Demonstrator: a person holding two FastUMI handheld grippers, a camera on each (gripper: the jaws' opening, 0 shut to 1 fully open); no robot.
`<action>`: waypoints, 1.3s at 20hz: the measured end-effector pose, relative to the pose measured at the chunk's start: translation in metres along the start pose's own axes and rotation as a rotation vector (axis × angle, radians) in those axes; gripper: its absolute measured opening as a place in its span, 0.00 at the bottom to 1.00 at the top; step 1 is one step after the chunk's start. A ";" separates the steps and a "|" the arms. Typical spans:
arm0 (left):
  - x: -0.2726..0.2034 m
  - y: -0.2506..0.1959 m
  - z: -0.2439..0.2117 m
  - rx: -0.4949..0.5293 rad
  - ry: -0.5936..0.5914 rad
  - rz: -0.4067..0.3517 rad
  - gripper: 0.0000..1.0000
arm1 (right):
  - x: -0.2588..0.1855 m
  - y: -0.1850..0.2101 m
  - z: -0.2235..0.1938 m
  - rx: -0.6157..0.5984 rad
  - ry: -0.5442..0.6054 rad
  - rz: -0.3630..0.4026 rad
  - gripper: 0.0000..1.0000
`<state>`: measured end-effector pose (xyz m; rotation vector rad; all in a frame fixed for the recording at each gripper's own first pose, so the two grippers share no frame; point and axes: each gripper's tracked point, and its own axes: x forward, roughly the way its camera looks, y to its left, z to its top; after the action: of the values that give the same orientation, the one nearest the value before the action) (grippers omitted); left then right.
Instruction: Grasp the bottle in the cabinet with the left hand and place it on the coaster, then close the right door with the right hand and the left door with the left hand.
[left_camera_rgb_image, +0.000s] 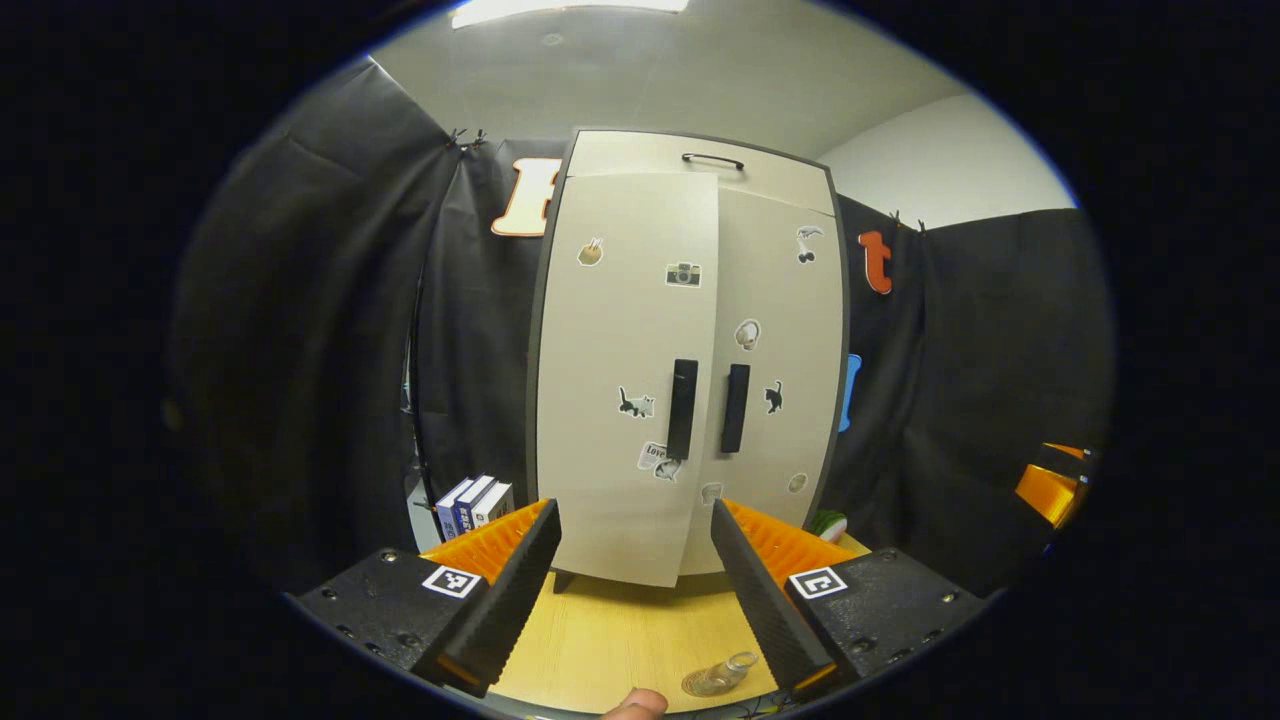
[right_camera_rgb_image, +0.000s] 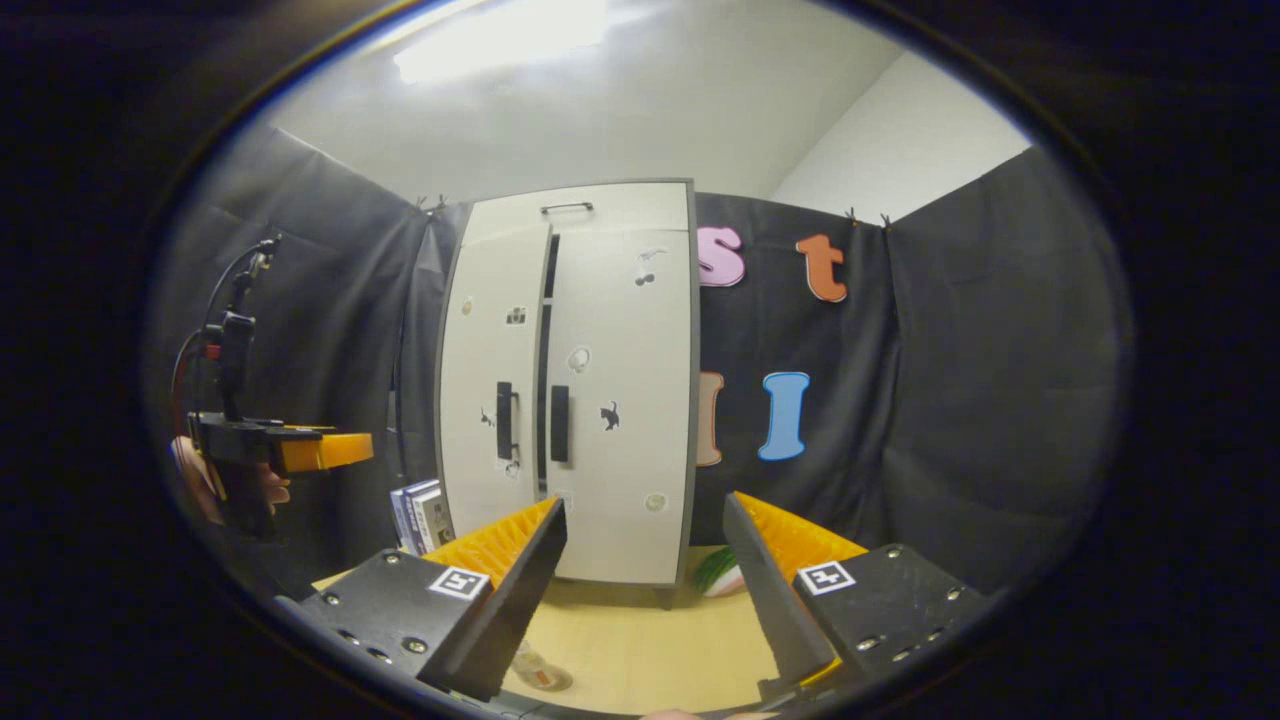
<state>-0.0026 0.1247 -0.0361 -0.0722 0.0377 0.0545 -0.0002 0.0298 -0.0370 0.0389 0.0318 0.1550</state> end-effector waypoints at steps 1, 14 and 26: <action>-0.003 0.000 -0.002 0.004 0.001 0.002 0.96 | 0.000 0.002 0.000 -0.003 0.000 0.006 0.96; -0.033 0.042 -0.015 0.018 0.019 0.074 0.96 | 0.007 0.060 -0.018 -0.045 0.026 0.134 0.96; -0.038 0.037 0.021 0.054 -0.040 0.079 0.93 | 0.025 0.057 0.018 0.008 -0.017 0.099 0.96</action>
<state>-0.0419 0.1615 -0.0167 -0.0158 0.0023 0.1342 0.0166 0.0892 -0.0178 0.0499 0.0131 0.2532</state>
